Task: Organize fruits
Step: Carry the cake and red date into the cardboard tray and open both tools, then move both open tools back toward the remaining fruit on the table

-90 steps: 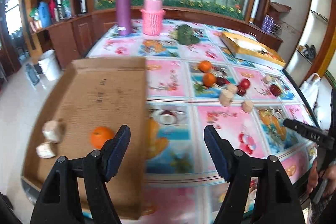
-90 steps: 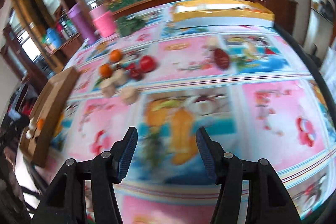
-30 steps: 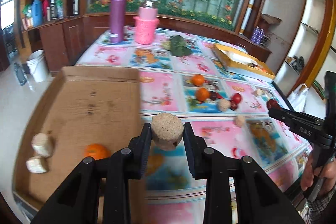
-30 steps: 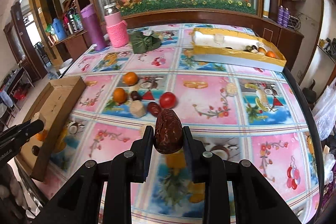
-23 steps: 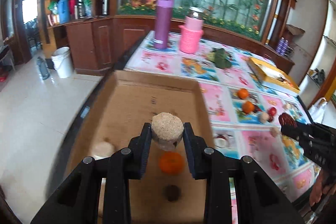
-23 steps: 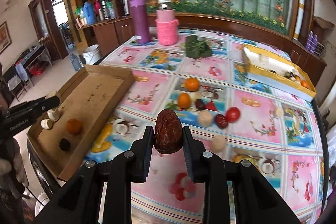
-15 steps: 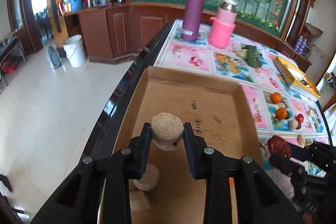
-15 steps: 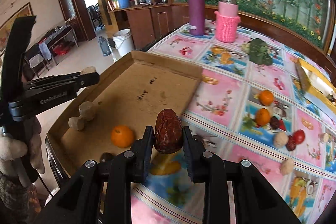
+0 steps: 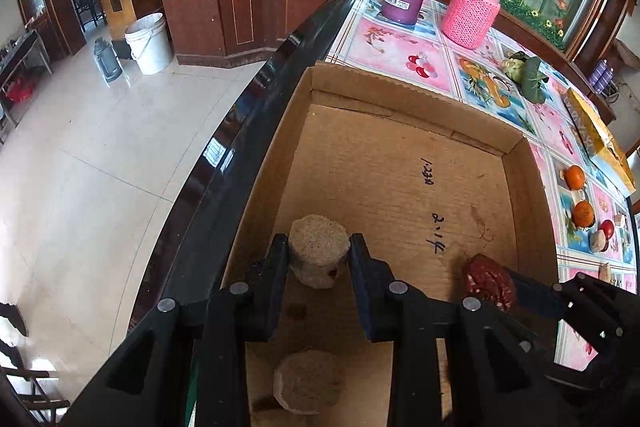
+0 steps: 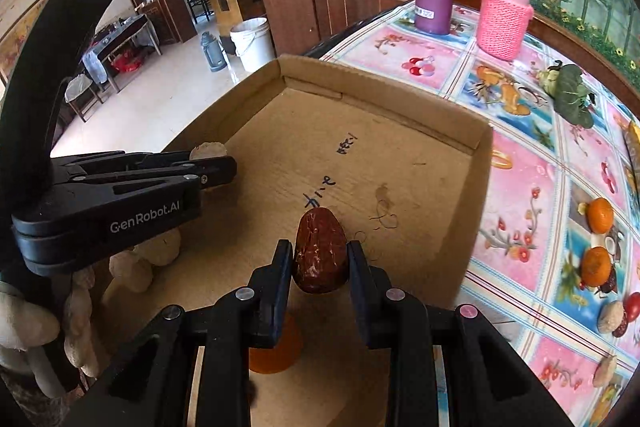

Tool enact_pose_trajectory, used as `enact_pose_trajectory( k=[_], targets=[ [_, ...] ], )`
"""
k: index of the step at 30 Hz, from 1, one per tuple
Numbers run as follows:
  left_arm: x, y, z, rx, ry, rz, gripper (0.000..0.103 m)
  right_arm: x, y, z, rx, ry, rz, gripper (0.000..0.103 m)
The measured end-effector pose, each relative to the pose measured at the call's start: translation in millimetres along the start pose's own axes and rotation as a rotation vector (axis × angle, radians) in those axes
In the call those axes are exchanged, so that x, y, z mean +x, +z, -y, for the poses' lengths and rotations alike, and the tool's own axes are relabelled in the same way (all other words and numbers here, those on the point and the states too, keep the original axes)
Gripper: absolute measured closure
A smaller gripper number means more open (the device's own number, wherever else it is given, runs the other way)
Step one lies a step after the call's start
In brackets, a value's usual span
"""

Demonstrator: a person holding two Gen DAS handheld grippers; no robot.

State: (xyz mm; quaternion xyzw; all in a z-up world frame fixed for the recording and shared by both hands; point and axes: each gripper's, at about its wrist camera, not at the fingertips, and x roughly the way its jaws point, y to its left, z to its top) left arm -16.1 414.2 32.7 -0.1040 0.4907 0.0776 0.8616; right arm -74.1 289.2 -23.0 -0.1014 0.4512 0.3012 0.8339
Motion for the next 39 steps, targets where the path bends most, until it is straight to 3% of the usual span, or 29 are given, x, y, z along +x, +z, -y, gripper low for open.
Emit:
enact_pose_trajectory(
  k=[2,5,8,11,15,19,24,27,33,39],
  targets=[
    [-1.4,0.7,-0.8,-0.005,-0.002,0.008,0.071,3.7,-0.9,-2.0,-0.008,0.001,-0.007,0.073],
    [-7.8,0.4,-1.7,-0.015,-0.014,0.029,0.059,5.9,-1.9,-4.0,-0.01,0.013,-0.005,0.072],
    [-19.6,-2.2,-2.3,-0.029,-0.012,0.062,0.059,-0.5,-2.6,-4.4,-0.007,0.023,0.015,0.062],
    [-43.4,-8.1,0.0,-0.036,-0.01,0.129,0.058,-15.7,-4.3,-2.3,0.002,0.025,0.054,0.057],
    [-75.9,-20.6,8.2,-0.044,-0.029,0.211,0.049,-44.6,-12.1,7.0,0.029,0.023,0.107,0.054],
    [-104.8,-40.2,23.0,-0.051,-0.082,0.269,0.043,-77.4,-34.2,27.4,0.11,0.031,0.159,0.047],
    [-128.2,-75.5,45.3,-0.099,-0.193,0.306,0.034,-120.1,-79.2,74.8,0.304,0.059,0.221,0.043],
    [-129.3,-93.1,62.5,-0.113,-0.231,0.301,0.034,-150.0,-110.5,107.9,0.392,0.003,0.265,0.043],
    [-120.2,-102.0,104.4,-0.033,-0.247,0.256,0.034,-207.1,-170.9,172.2,0.555,-0.195,0.342,0.036],
    [-114.4,-112.5,136.5,0.044,-0.246,0.224,0.034,-209.7,-201.6,201.3,0.636,-0.205,0.32,0.036]
  ],
)
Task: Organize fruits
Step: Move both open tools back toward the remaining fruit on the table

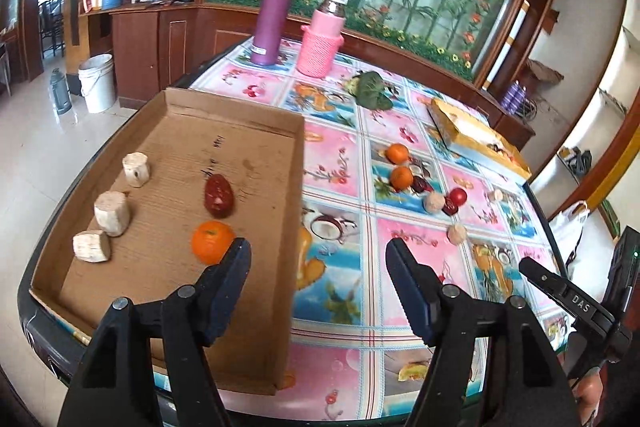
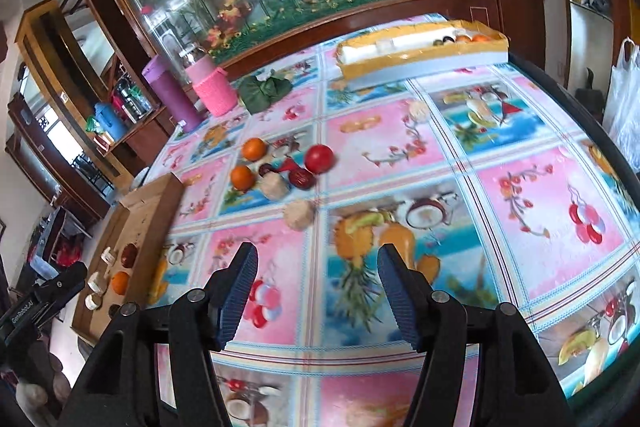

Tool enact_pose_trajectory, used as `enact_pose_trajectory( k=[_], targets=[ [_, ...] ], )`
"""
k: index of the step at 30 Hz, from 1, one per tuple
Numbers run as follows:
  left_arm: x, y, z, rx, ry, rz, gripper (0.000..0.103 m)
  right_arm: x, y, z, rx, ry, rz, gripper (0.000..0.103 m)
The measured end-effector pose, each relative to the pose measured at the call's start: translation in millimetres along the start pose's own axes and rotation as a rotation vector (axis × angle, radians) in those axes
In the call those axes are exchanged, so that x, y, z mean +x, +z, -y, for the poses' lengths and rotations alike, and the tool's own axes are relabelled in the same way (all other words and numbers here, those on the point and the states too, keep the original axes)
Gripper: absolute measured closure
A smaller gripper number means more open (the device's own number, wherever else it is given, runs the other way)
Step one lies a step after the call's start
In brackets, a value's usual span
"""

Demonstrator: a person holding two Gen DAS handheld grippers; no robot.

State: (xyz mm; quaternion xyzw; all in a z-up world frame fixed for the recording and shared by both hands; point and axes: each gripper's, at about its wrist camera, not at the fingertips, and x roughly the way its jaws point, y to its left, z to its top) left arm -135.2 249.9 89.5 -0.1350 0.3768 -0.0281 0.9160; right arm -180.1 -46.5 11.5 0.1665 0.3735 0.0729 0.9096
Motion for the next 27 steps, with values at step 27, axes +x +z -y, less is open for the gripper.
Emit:
enact_pose_trajectory(
  k=[27],
  targets=[
    [-76.9,14.7,-16.7,0.094,0.249,0.238,0.032,77.1,75.5,13.6,-0.119,-0.119,0.165,0.037]
  ],
)
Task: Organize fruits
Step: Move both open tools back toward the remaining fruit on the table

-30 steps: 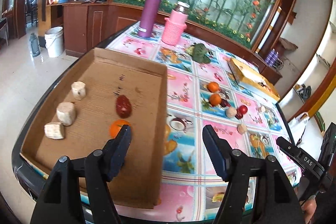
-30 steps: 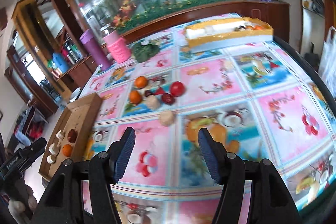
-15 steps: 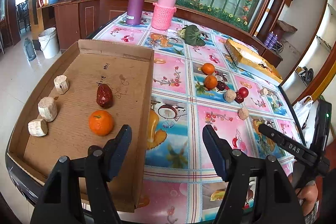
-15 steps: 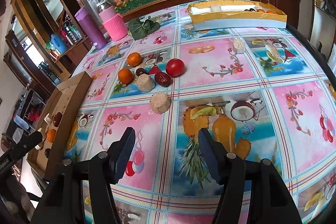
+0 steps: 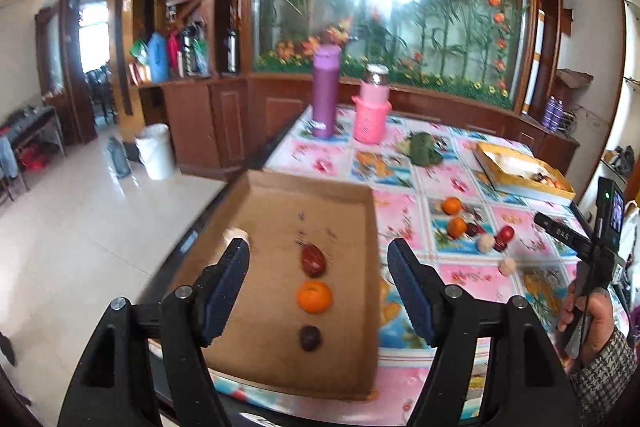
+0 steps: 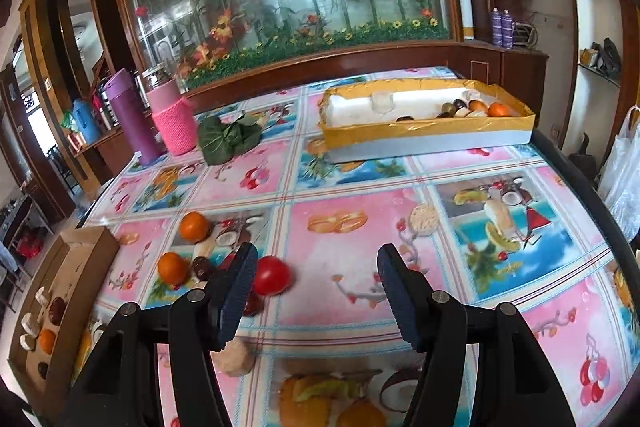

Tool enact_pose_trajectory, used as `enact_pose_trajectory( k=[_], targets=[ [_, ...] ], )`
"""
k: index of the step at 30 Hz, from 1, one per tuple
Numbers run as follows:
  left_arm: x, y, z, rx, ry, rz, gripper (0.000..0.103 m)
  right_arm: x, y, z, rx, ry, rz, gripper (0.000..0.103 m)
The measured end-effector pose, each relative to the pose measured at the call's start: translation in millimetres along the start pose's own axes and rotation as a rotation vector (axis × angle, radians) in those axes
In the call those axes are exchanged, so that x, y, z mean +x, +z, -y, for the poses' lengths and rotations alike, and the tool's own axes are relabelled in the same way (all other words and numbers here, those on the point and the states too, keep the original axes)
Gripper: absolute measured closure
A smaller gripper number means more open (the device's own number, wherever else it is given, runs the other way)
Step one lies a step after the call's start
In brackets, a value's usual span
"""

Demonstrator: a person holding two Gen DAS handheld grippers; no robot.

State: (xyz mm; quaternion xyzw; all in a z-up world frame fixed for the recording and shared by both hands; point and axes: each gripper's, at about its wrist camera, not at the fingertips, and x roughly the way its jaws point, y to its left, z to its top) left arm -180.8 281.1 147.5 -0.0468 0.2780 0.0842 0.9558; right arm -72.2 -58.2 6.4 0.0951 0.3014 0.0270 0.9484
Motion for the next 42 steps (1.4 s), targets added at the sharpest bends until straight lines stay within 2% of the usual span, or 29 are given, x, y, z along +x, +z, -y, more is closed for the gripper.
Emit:
enact_pose_trajectory(
  k=[5,10,17,26,31,42],
  targets=[
    [-16.6,12.1,-11.9,-0.04,0.02,0.034,0.032,5.1,-3.7,12.0,0.041,0.006,-0.014,0.037],
    [-34.7,14.5,-13.3,-0.046,0.066,0.048,0.032,4.7,-5.2,4.3,-0.017,0.008,-0.009,0.037],
    [-49.3,13.1,-3.4,-0.041,0.047,0.064,0.032,3.9,-7.4,4.0,-0.022,0.025,-0.017,0.036],
    [-49.3,6.6,5.0,-0.054,-0.013,0.036,0.032,5.6,-12.4,-5.9,-0.074,0.034,-0.045,0.036],
    [-39.0,3.4,2.7,-0.08,-0.039,-0.007,0.031,8.4,-14.9,-7.9,-0.079,0.037,-0.062,0.035],
    [-24.4,0.9,-7.6,-0.123,-0.03,-0.045,0.031,18.0,-19.8,-12.1,-0.094,0.043,-0.106,0.034]
  ],
)
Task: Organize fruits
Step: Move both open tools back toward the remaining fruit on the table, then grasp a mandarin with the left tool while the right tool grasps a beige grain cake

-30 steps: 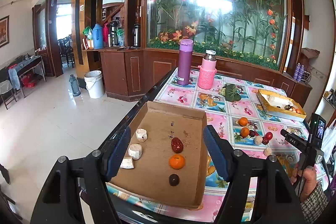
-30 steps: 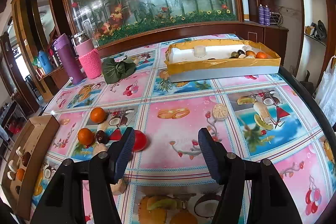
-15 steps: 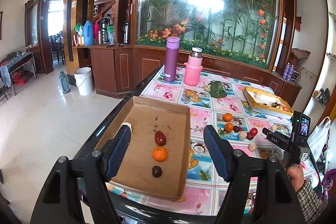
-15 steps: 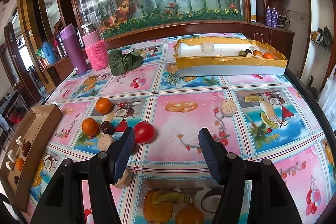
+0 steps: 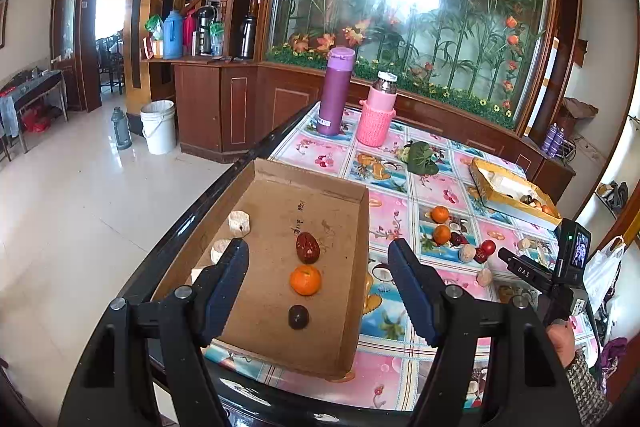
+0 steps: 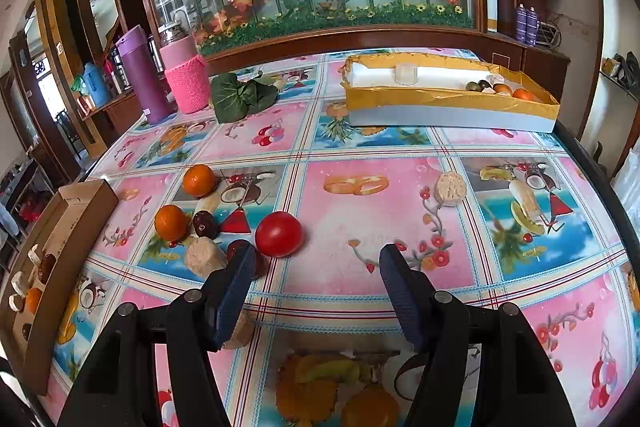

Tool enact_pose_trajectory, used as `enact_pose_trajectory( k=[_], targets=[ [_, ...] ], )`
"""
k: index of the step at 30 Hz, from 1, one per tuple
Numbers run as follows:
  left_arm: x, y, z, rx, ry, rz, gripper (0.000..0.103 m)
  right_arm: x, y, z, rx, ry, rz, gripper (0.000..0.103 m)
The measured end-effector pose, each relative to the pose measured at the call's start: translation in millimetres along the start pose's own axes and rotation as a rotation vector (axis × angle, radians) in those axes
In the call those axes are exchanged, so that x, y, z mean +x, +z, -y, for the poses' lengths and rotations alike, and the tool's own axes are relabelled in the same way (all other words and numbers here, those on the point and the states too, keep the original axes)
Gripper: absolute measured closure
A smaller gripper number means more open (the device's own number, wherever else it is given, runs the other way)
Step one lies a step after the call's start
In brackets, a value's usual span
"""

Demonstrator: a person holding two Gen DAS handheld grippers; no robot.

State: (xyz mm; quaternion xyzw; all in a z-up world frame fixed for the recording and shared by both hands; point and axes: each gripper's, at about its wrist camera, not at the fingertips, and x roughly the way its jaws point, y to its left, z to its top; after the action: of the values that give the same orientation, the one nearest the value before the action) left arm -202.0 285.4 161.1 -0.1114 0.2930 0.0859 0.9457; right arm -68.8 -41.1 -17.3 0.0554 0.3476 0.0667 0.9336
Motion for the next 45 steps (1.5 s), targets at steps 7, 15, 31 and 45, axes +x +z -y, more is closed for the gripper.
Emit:
enact_pose_trajectory(
  k=[7,15,31,45],
  targets=[
    [3.7,-1.5,-0.5,0.0,-0.001,-0.006,0.031,4.4,-0.8,7.3,0.039,0.017,-0.026,0.032],
    [56.3,-7.8,16.7,-0.003,-0.072,-0.112,0.031,-5.8,0.5,-3.6,0.012,0.074,-0.003,0.032],
    [225.2,-7.6,128.0,0.089,-0.255,-0.396,0.031,11.6,-11.0,-26.5,-0.068,0.158,-0.132,0.053],
    [286.8,-1.9,174.7,0.129,-0.338,-0.449,0.065,9.3,-16.9,-28.0,-0.077,0.212,-0.187,0.069]
  ],
)
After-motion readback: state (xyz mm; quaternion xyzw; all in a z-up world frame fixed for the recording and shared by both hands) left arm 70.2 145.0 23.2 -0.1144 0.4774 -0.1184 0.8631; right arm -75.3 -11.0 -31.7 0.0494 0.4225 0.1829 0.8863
